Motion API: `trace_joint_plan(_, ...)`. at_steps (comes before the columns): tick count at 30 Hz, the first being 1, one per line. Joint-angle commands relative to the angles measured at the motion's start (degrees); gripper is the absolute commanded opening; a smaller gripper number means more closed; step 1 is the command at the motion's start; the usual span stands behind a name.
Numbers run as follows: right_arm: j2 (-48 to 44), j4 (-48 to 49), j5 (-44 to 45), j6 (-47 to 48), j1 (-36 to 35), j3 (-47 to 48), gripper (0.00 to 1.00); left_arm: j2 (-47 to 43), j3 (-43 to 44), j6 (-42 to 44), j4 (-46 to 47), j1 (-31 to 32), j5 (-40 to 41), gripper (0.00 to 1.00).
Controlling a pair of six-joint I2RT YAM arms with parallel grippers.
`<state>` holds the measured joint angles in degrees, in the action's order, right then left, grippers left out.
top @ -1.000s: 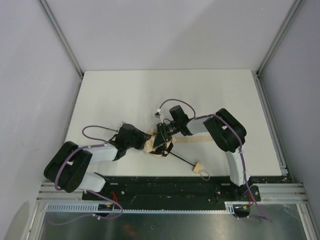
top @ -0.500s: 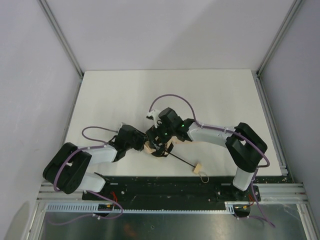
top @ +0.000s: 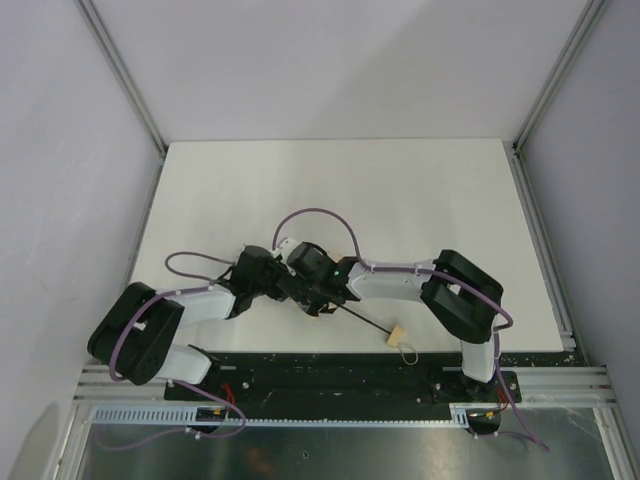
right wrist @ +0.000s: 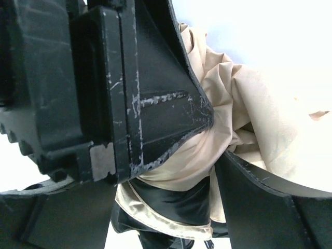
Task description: Put away the umbrella
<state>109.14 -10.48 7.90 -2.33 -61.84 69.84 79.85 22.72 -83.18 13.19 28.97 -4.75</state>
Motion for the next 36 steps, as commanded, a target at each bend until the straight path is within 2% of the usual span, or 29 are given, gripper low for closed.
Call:
trace_joint_plan(1, 7.8, -5.2, 1.2, 3.4, -1.7, -0.9, 0.72, 1.4, 0.6, -1.8, -9.2, 0.3, -1.6, 0.0)
trace_joint_plan(3, 9.3, -5.2, -1.4, 3.2, -0.6, -1.3, 0.61, 0.5, 0.5, -2.1, -9.4, 0.2, -2.2, 0.0)
trace_joint_plan(8, 10.6, -2.3, -13.5, 2.6, 3.5, -3.4, 0.12, -2.0, 0.3, -2.4, -9.6, -0.3, -3.7, 0.0)
trace_joint_plan(10, 10.2, -1.1, -16.7, 1.8, 4.6, -4.1, 0.03, -2.7, 0.3, -2.0, -9.6, -0.5, -3.7, 0.0)
trace_joint_plan(12, 9.1, -0.1, -20.4, 1.4, 5.6, -4.6, 0.01, -3.0, 0.4, -0.9, -9.6, -0.7, -3.4, 0.01)
trace_joint_plan(13, 8.4, 0.6, -23.1, 1.1, 6.4, -4.9, 0.0, -3.2, 0.5, -0.1, -9.6, -0.8, -3.1, 0.08)
trace_joint_plan(14, 7.7, 1.4, -26.3, 0.6, 7.3, -5.3, 0.0, -3.4, 0.4, 0.7, -9.6, -0.9, -2.8, 0.19)
trace_joint_plan(16, 6.5, 3.8, -33.9, -1.0, 9.7, -6.2, 0.0, -4.6, 0.0, 2.6, -9.6, -1.0, -1.6, 0.55)
trace_joint_plan(17, 6.1, 5.1, -38.4, -2.1, 11.2, -6.6, 0.0, -5.5, -0.4, 3.6, -9.6, -1.0, -0.8, 0.68)
trace_joint_plan(18, 5.9, 6.7, -42.8, -3.4, 12.7, -6.9, 0.0, -6.7, -0.7, 4.5, -9.5, -1.0, -0.1, 0.77)
trace_joint_plan(20, 6.1, 10.0, -51.2, -6.0, 15.2, -7.3, 0.0, -9.0, -1.5, 6.3, -9.1, -1.0, 1.1, 0.87)
trace_joint_plan(23, 6.9, 14.9, -60.6, -10.2, 17.9, -7.4, 0.0, -11.5, -2.5, 8.5, -7.6, -0.9, 1.6, 0.94)
trace_joint_plan(27, 8.6, 23.3, -69.0, -17.8, 19.9, -7.4, 0.0, -12.3, -3.0, 10.0, -5.1, -0.4, 1.2, 0.96)
trace_joint_plan(32, 9.5, 31.2, -73.5, -24.3, 20.3, -7.4, 0.0, -8.0, -2.5, 10.2, -2.5, -0.1, -0.8, 0.95)
trace_joint_plan(36, 9.7, 36.1, -74.8, -28.1, 20.4, -7.4, 0.0, -4.6, -2.5, 9.0, 0.3, 0.8, -1.8, 0.9)
